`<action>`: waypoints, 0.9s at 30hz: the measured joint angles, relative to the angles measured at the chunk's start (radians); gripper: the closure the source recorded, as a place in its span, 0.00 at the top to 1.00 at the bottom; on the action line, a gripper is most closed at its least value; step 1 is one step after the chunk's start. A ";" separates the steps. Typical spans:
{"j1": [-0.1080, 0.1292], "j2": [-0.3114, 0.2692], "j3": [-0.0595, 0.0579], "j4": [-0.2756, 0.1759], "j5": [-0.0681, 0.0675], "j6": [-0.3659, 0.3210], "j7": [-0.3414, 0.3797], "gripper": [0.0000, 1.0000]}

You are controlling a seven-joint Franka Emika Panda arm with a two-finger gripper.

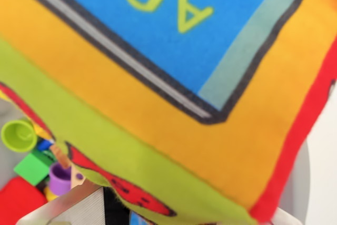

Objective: Pick an object from the bin

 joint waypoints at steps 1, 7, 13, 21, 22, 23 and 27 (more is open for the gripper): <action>0.000 -0.001 0.000 0.004 0.000 -0.005 0.000 0.00; 0.001 -0.005 0.000 0.021 0.001 -0.026 -0.001 0.00; 0.001 -0.007 0.000 0.030 0.001 -0.037 -0.001 0.00; 0.001 -0.006 0.000 0.030 0.001 -0.037 -0.001 0.00; 0.001 -0.005 0.000 0.030 0.001 -0.037 -0.001 0.00; 0.001 -0.005 0.000 0.030 0.001 -0.037 -0.001 0.00; 0.001 -0.005 0.000 0.030 0.001 -0.037 -0.001 0.00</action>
